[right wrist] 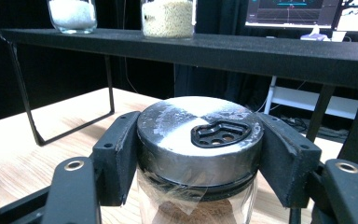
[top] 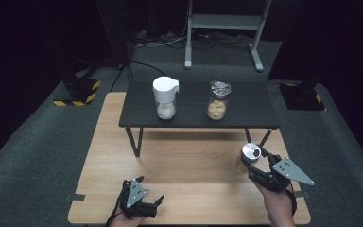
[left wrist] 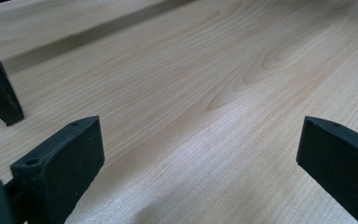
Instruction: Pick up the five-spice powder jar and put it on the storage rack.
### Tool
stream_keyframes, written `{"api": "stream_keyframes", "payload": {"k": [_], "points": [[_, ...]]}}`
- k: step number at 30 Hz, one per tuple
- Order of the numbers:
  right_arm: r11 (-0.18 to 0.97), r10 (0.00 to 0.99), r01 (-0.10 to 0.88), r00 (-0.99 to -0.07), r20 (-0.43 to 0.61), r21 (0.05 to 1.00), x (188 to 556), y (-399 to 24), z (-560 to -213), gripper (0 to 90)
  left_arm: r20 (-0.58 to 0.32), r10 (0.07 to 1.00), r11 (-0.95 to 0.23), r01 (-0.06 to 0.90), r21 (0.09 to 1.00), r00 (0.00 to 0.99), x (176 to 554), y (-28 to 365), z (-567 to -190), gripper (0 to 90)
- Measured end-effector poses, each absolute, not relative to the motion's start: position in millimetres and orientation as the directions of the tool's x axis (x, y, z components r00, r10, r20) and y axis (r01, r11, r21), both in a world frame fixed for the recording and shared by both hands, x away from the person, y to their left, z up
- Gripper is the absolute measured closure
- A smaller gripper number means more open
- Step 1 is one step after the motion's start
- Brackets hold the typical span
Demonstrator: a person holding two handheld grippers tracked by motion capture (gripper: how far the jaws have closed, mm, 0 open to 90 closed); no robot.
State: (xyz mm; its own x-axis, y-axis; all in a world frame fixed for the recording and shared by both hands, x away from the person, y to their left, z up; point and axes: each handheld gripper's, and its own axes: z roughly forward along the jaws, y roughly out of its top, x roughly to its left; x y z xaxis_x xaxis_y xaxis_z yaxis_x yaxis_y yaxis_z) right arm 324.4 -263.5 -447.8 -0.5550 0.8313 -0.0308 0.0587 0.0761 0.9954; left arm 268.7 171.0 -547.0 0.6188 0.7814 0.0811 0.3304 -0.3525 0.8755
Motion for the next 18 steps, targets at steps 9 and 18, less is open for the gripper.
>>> {"api": "stream_keyframes", "payload": {"k": [9, 18], "points": [[0.075, 0.828, 0.039, -0.559, -0.040, 0.996, 323.0, -261.0, -435.6, 34.2, 0.080, 0.780, -0.352, 0.330, 0.876, 0.620, 268.8, 171.3, -547.0, 1.0], [0.061, 0.824, 0.032, -0.566, -0.032, 0.998, 322.1, -260.3, -425.1, 34.2, 0.079, 0.780, -0.351, 0.330, 0.876, 0.620, 268.9, 171.4, -547.0, 1.0]]}}
